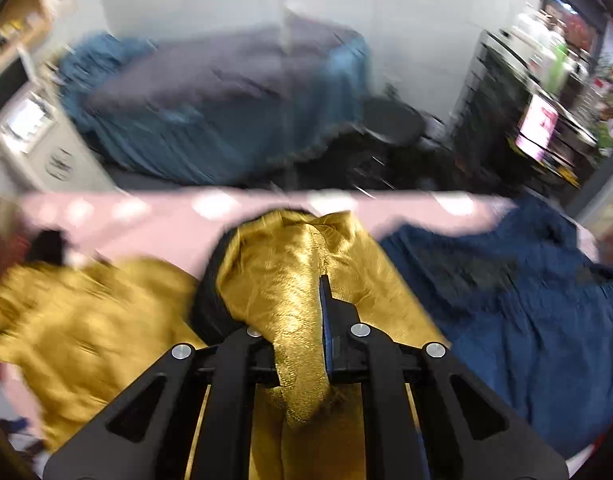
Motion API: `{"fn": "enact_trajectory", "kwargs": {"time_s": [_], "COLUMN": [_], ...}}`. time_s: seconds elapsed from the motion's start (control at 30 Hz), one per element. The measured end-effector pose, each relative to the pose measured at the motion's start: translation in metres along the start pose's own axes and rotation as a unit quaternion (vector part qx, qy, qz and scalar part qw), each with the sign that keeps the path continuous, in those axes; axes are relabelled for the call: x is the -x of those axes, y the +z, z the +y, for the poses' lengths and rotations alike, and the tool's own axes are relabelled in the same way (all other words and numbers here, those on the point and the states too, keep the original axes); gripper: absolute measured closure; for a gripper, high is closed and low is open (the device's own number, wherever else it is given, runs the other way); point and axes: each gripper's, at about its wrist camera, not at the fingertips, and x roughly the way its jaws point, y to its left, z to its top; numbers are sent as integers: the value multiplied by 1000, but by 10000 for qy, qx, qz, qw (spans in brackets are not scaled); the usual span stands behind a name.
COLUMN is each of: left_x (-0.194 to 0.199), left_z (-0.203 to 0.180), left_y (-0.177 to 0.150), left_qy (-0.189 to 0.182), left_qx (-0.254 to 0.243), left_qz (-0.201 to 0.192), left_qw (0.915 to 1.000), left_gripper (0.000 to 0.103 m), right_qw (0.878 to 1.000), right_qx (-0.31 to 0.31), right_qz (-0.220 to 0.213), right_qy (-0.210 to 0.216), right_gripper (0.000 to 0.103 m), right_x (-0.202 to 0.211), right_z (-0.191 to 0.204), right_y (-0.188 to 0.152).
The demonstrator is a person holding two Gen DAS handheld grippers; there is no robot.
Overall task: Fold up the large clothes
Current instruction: 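Grasp the fur-cuffed sleeve with the right tool and lay it across the jacket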
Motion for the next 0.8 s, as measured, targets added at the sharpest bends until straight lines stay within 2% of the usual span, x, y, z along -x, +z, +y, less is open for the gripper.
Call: {"fn": "enact_trajectory", "kwargs": {"time_s": [0.1, 0.2, 0.23, 0.27, 0.3, 0.33, 0.37, 0.4, 0.43, 0.47, 0.57, 0.67, 0.73, 0.8], "left_x": [11, 21, 25, 26, 27, 26, 25, 22, 20, 16, 8, 1, 0, -1], "left_z": [-2, 3, 7, 9, 13, 18, 22, 29, 33, 36, 47, 51, 49, 45], "left_y": [9, 14, 14, 14, 13, 10, 7, 2, -1, -4, -12, -9, 0, 10], "left_qy": [20, 96, 146, 200, 272, 362, 407, 449, 464, 482, 479, 466, 487, 474], "left_qx": [50, 186, 245, 281, 312, 339, 363, 423, 468, 517, 632, 611, 498, 411], "left_qz": [-251, -464, -540, -575, -592, -577, -541, -464, -409, -350, -157, -60, -87, -151], "left_qw": [9997, 9987, 9981, 9977, 9974, 9971, 9970, 9970, 9970, 9969, 9967, 9970, 9975, 9979], "left_gripper": [22, 22, 22, 21, 20, 19, 19, 19, 19, 19, 19, 19, 19, 19], "right_qw": [9964, 9801, 9703, 9644, 9601, 9581, 9574, 9557, 9518, 9489, 9388, 9237, 9264, 9376], "right_qx": [325, 595, 708, 864, 1137, 1366, 1669, 1900, 2204, 2399, 2828, 3182, 3084, 2739], "right_qz": [-363, -620, -643, -610, -564, -558, -500, -335, -87, 53, 672, 1243, 1194, 945], "right_qy": [697, 1792, 2222, 2424, 2494, 2454, 2302, 2224, 2130, 2051, 1849, 1735, 1802, 1922], "right_gripper": [92, 92, 92, 92, 90, 82, 66, 54, 33, 29, 29, 29, 29, 29], "right_x": [25, 50, 52, 52, 49, 47, 40, 32, 21, 14, -19, -35, -26, -6], "right_z": [37, 96, 118, 134, 156, 172, 195, 214, 231, 243, 262, 260, 247, 230], "right_y": [17, 20, 19, 18, 13, 8, -8, -25, -44, -64, -130, -180, -181, -170]}}
